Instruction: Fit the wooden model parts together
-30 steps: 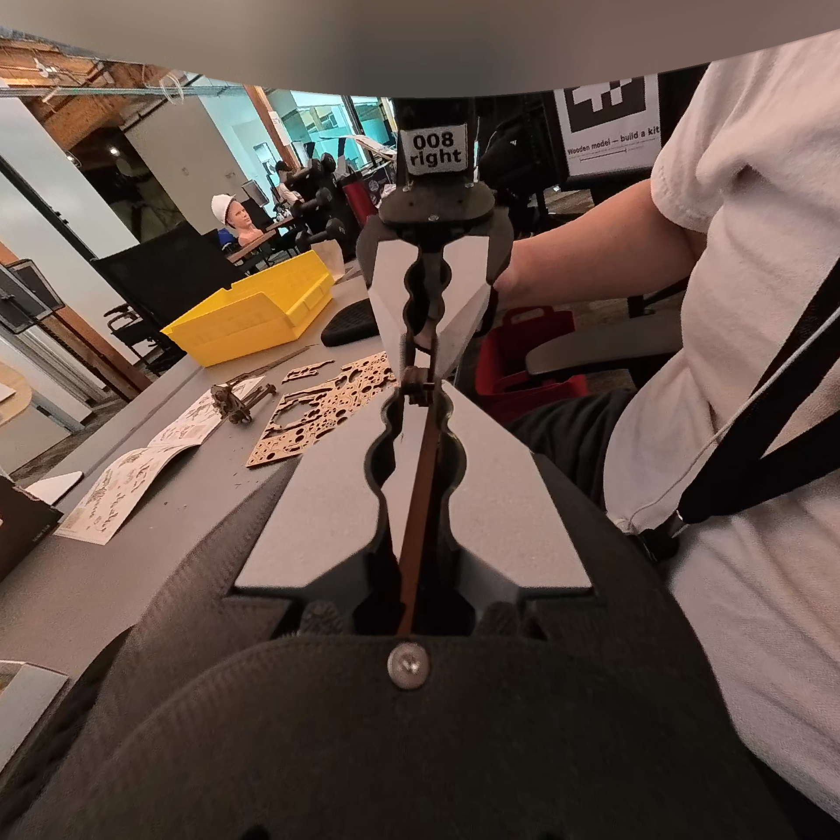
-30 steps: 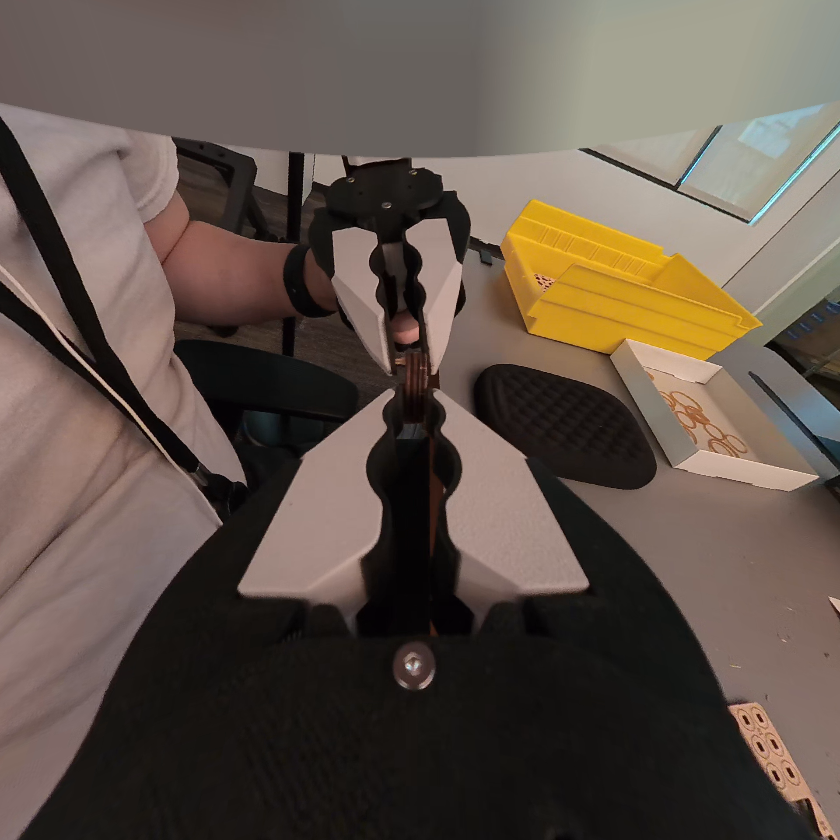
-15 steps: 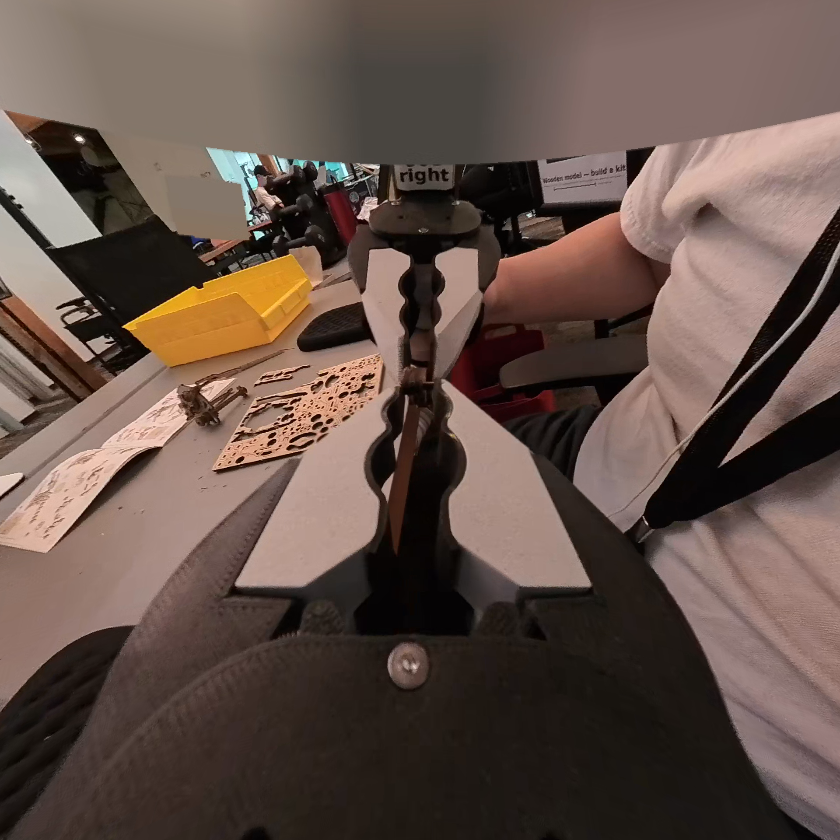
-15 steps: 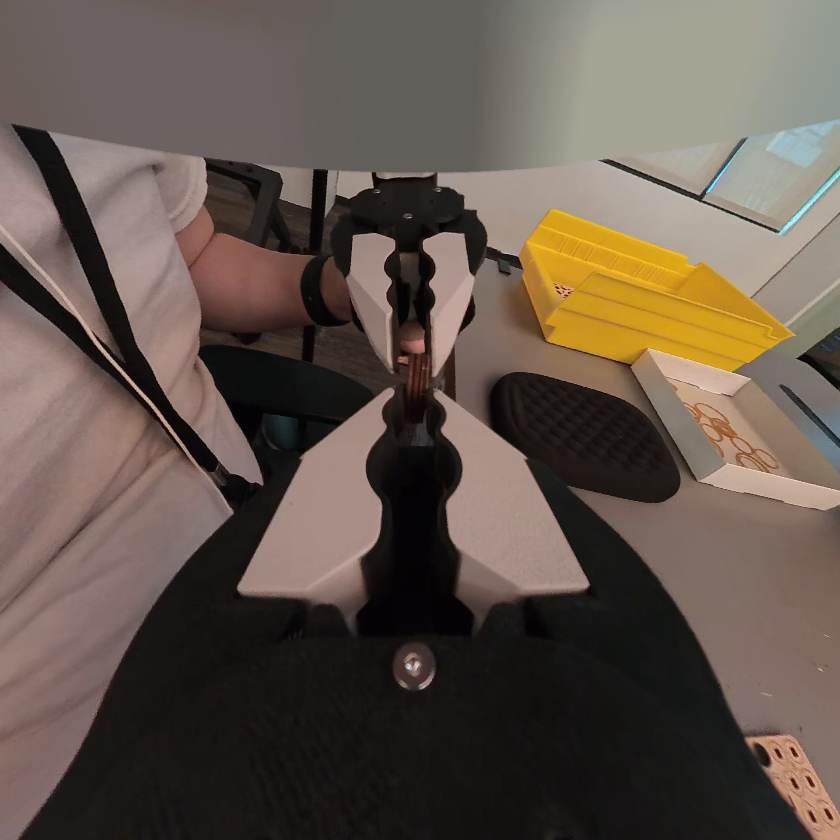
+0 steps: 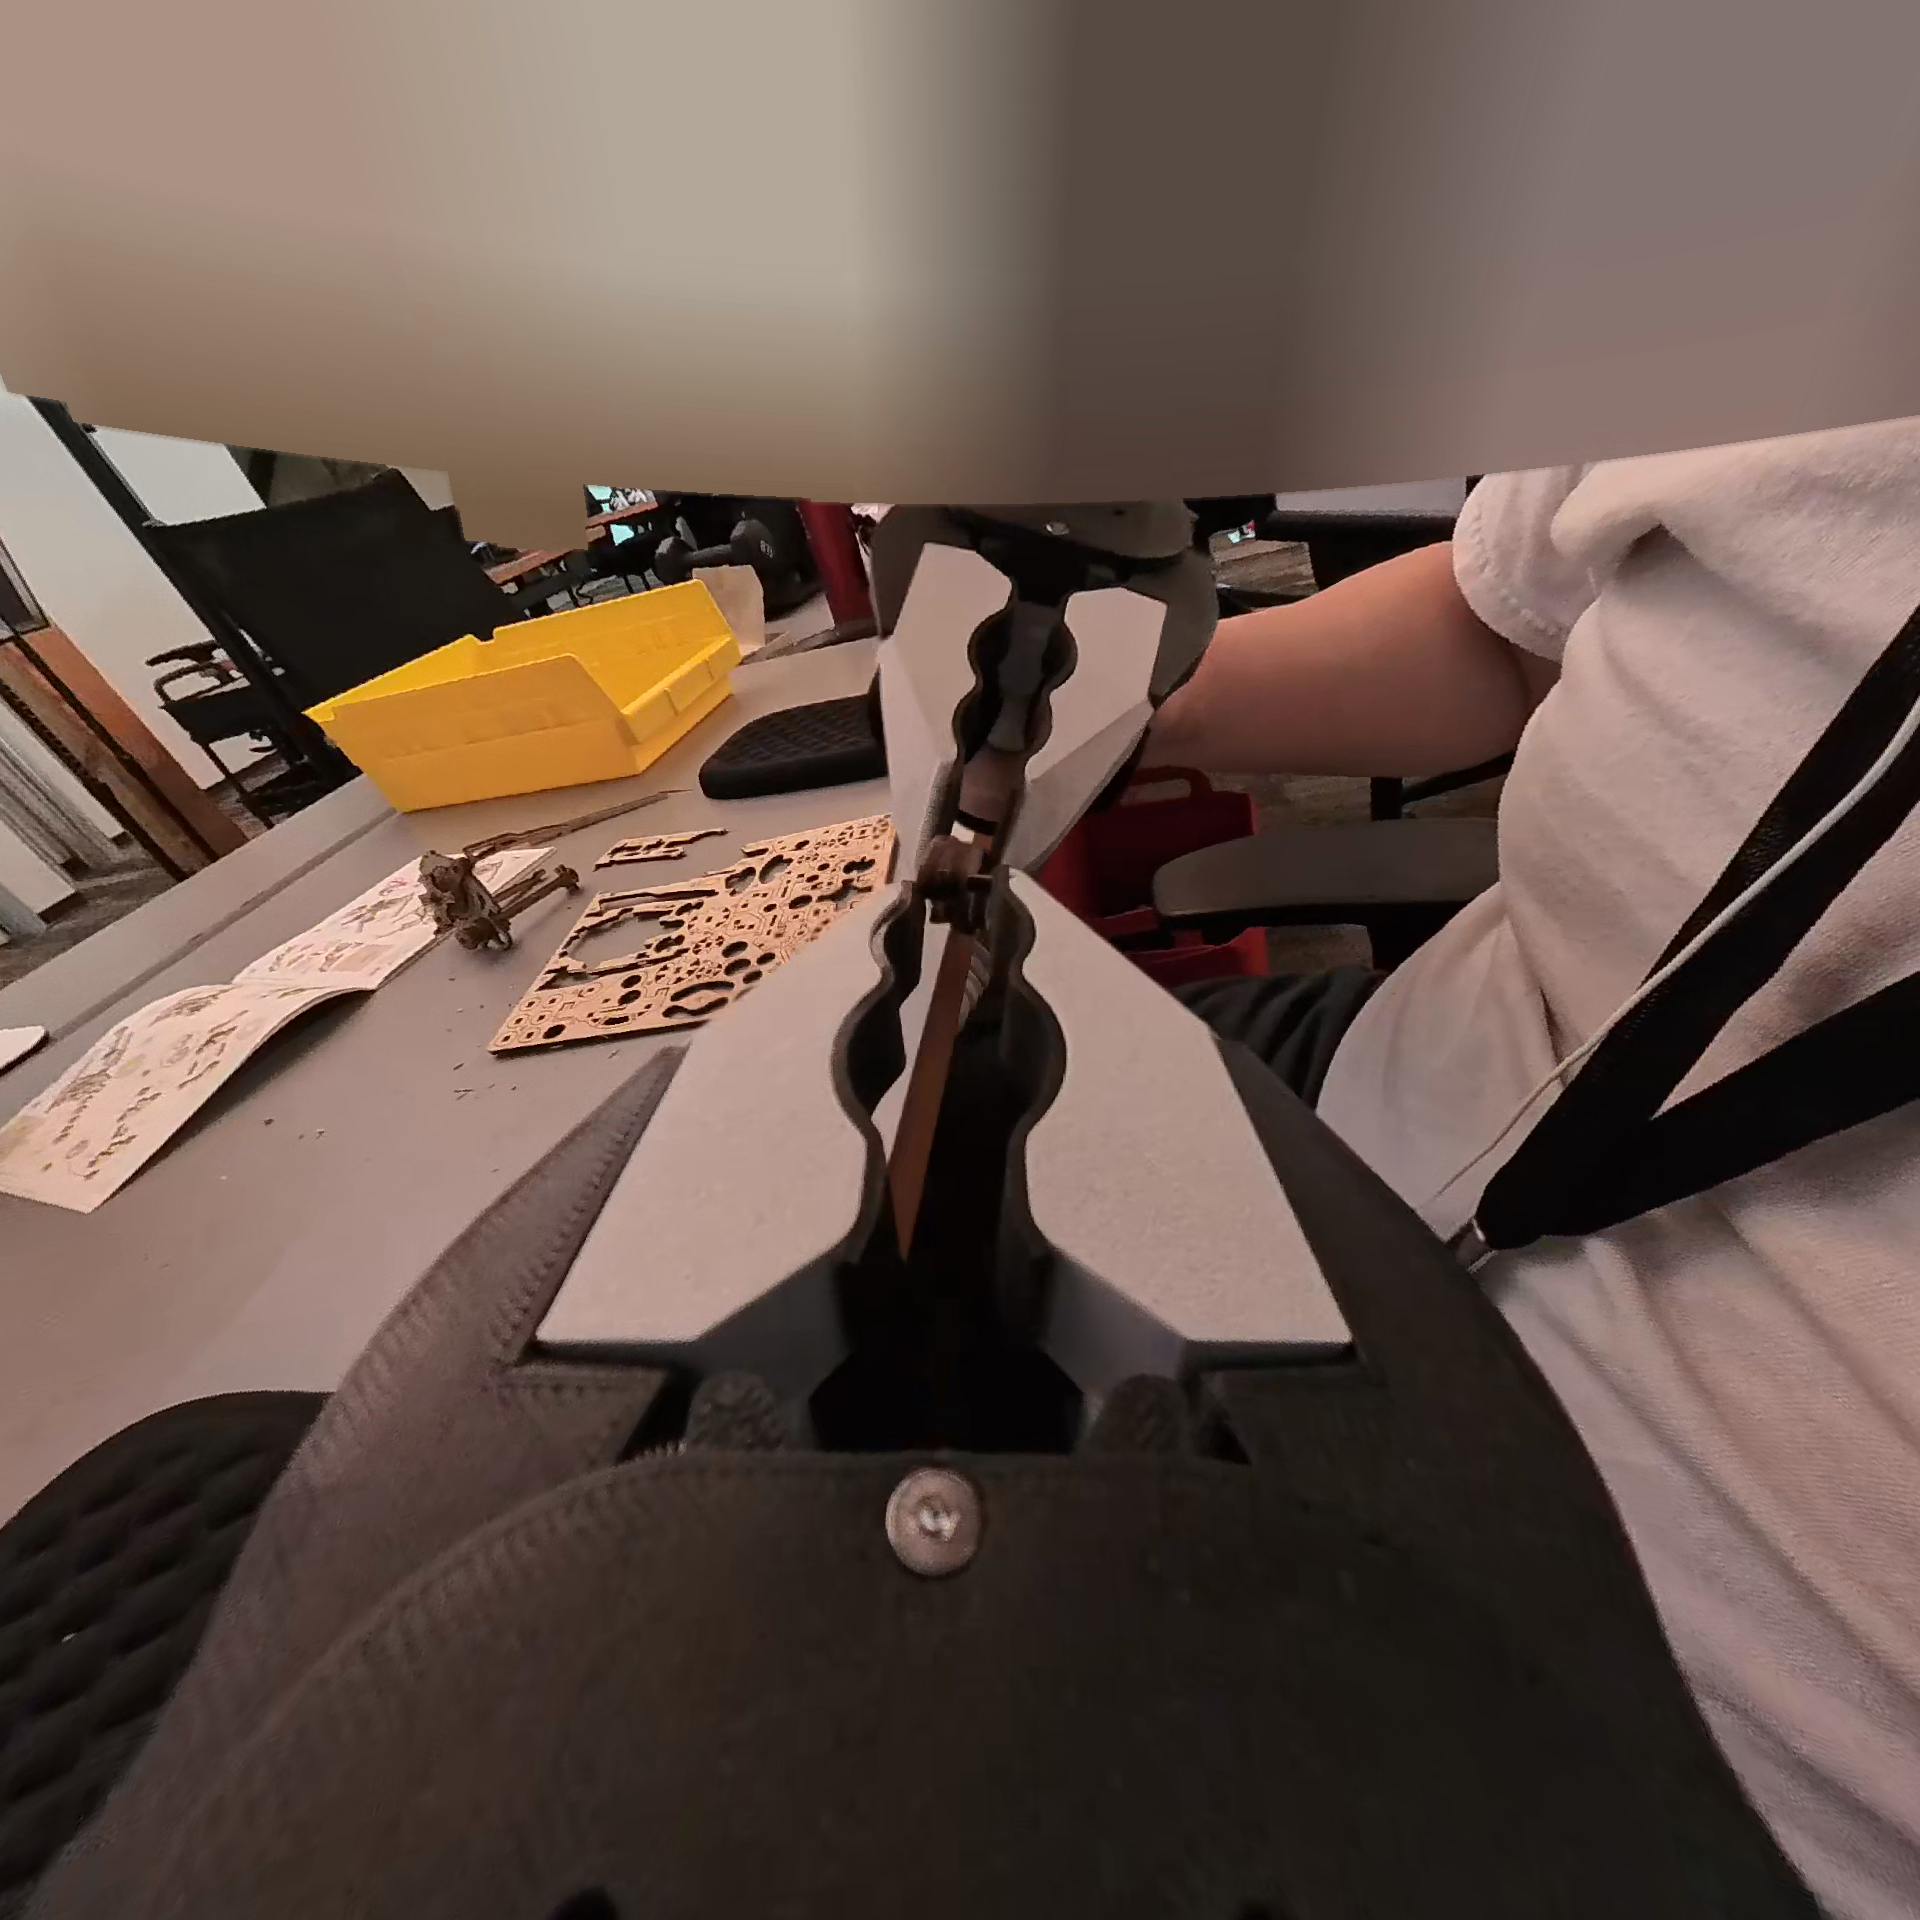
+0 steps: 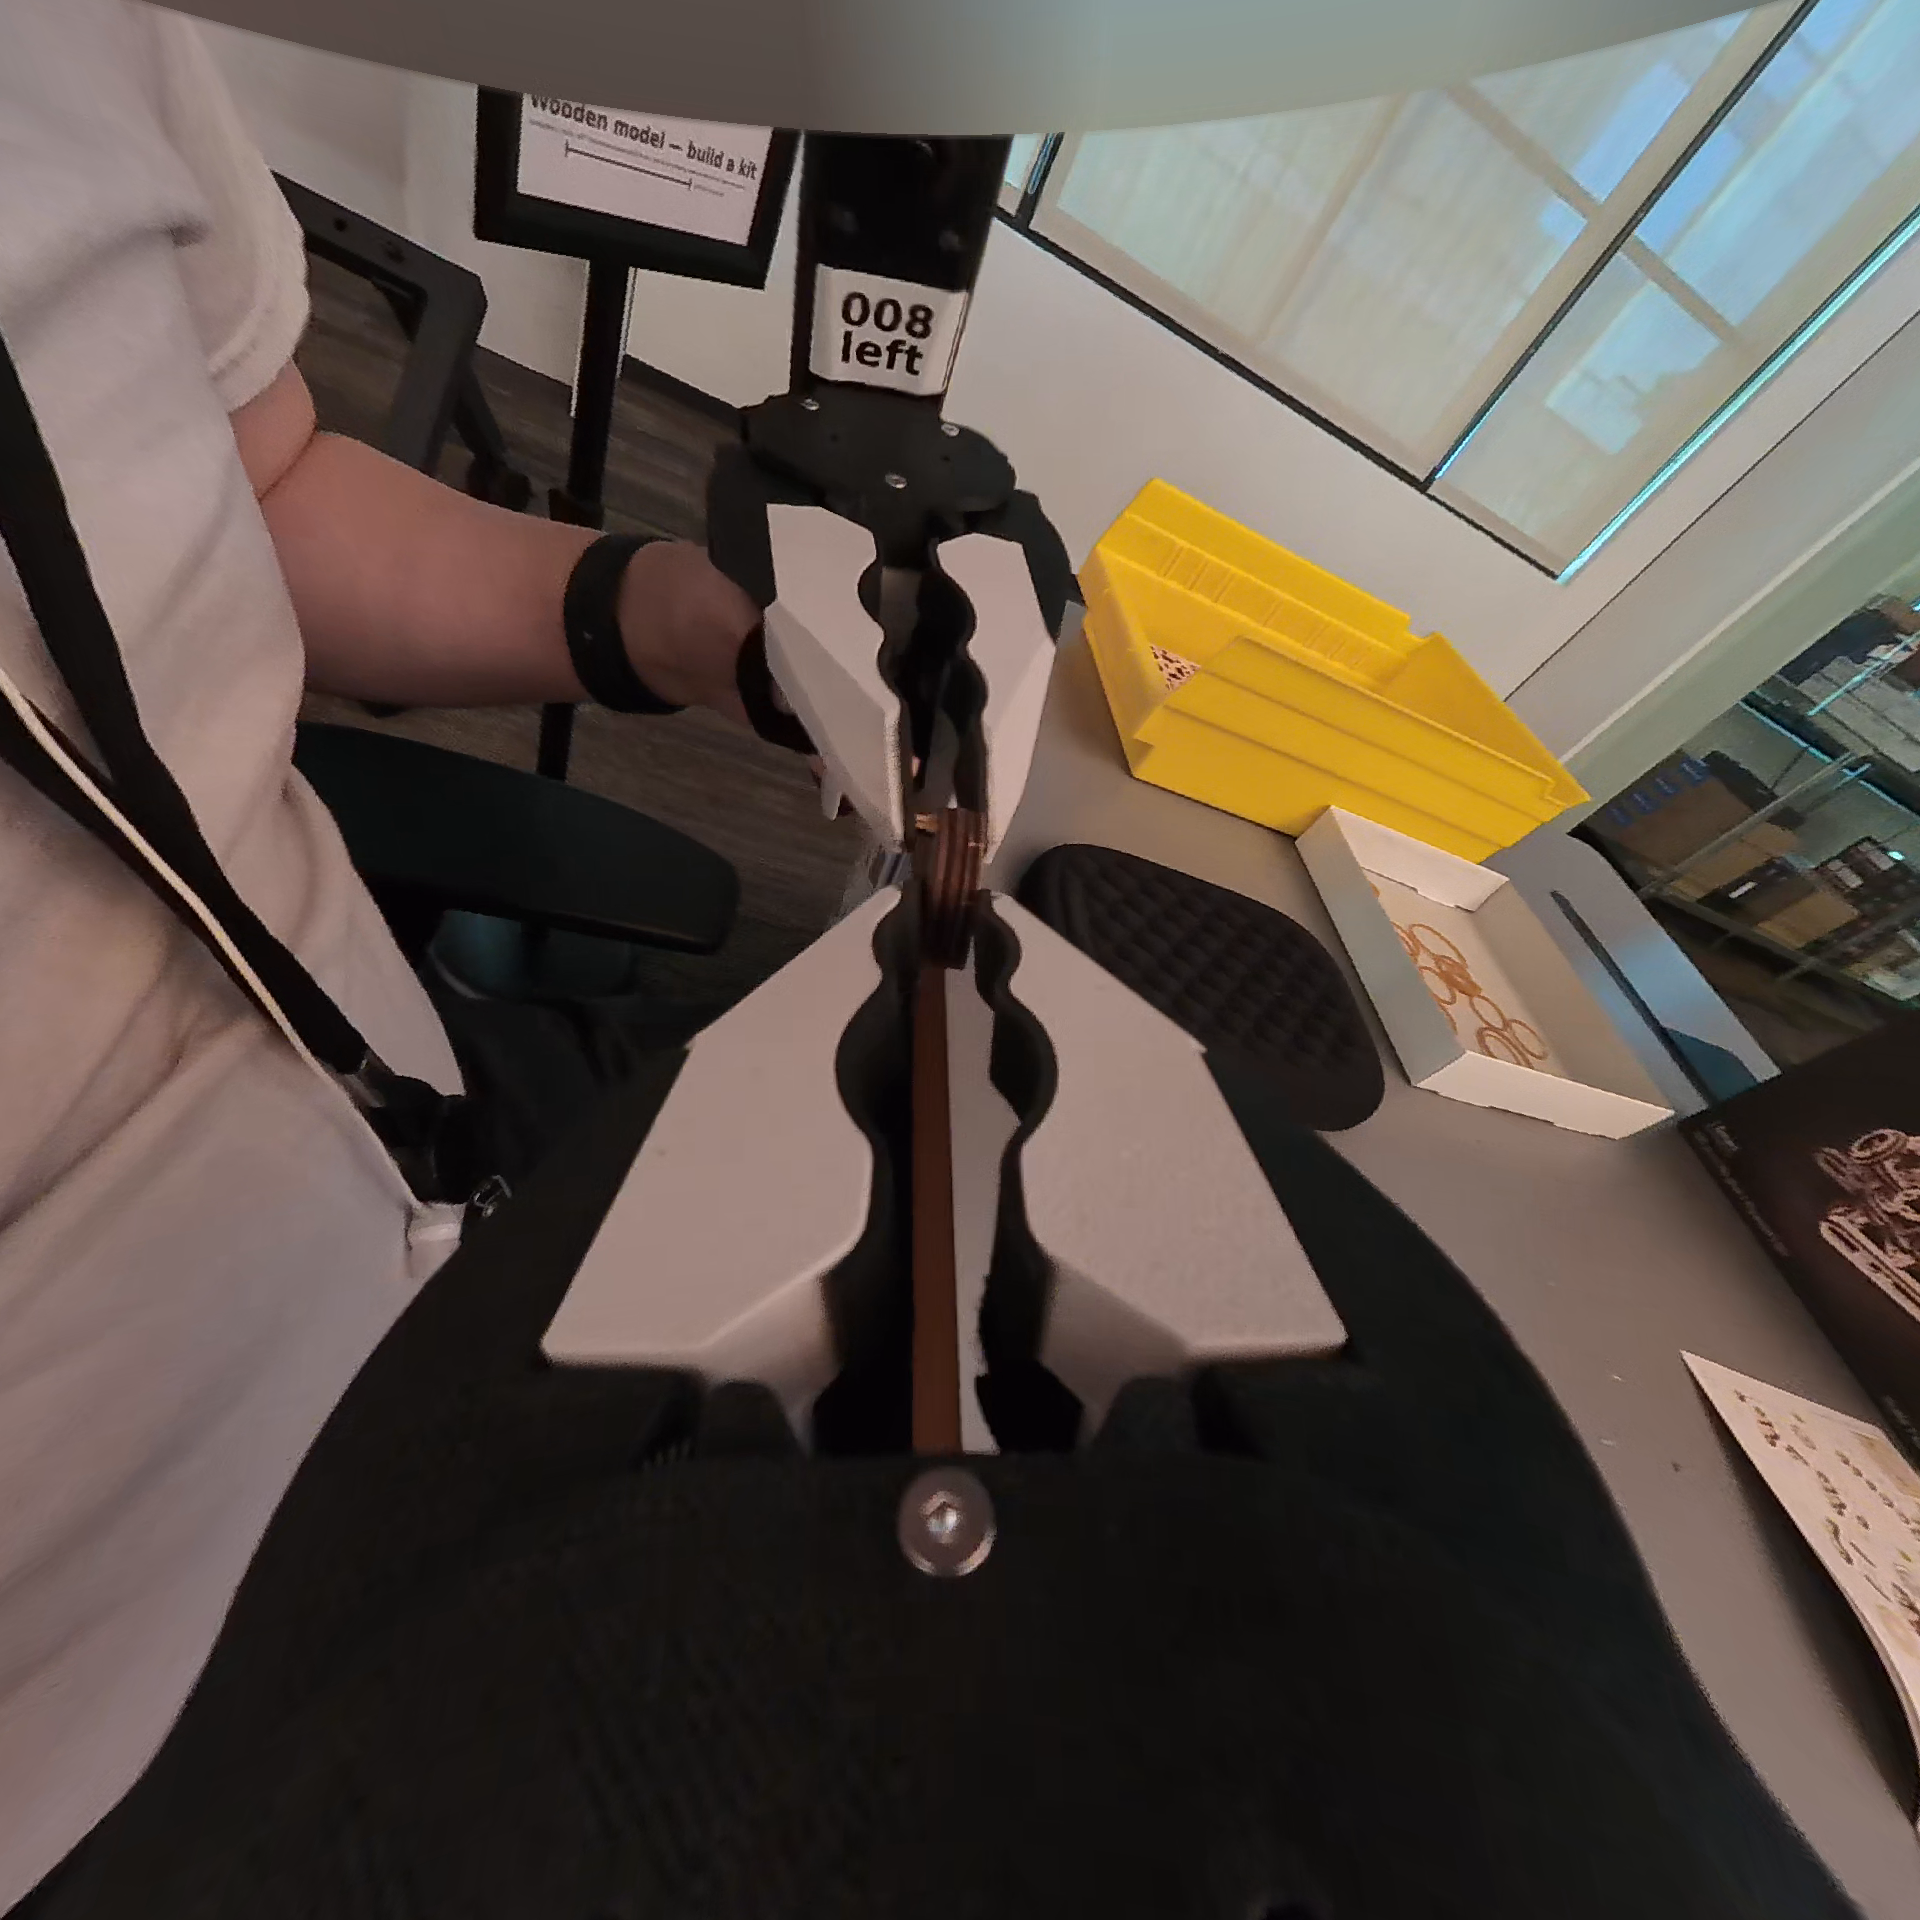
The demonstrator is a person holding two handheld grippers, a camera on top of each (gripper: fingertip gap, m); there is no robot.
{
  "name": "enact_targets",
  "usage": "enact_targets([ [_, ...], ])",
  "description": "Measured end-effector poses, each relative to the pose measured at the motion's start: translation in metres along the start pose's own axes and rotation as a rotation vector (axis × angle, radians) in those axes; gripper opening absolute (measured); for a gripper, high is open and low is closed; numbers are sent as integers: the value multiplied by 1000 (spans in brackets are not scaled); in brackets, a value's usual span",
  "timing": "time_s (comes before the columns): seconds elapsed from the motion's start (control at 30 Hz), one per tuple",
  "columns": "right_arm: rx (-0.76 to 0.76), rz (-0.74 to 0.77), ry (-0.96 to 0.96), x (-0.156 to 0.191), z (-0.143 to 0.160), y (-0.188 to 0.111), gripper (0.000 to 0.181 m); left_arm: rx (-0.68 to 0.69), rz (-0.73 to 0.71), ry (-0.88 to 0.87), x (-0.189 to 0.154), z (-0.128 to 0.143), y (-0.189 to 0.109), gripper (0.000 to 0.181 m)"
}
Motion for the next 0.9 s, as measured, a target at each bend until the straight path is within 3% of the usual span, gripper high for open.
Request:
enact_targets([
  [0.23, -31, -108, 96, 4, 1, -2, 8, 3, 48, 0, -5, 1, 1, 11],
  [0.4, -40, -105, 90, 4, 0, -2, 8, 1, 67, -16, -5, 0, 0, 10],
  [0.8, -35, -31, -42, 6, -6, -5, 8, -43, 40, 26, -10, -5, 0, 12],
  [0.9, 9, -7, -129, 6, -8, -6, 8, -46, -13, 147, -13, -8, -4, 14],
])
Point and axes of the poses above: each gripper's, where its closed fingertips meet, y out along the fingers, z out of its underside, x = y × z across the jaws, the point moved 4 cm from there along -y, back along the fingers, and after that the axes turned 3 degrees about -y, right-handed, at the moved point
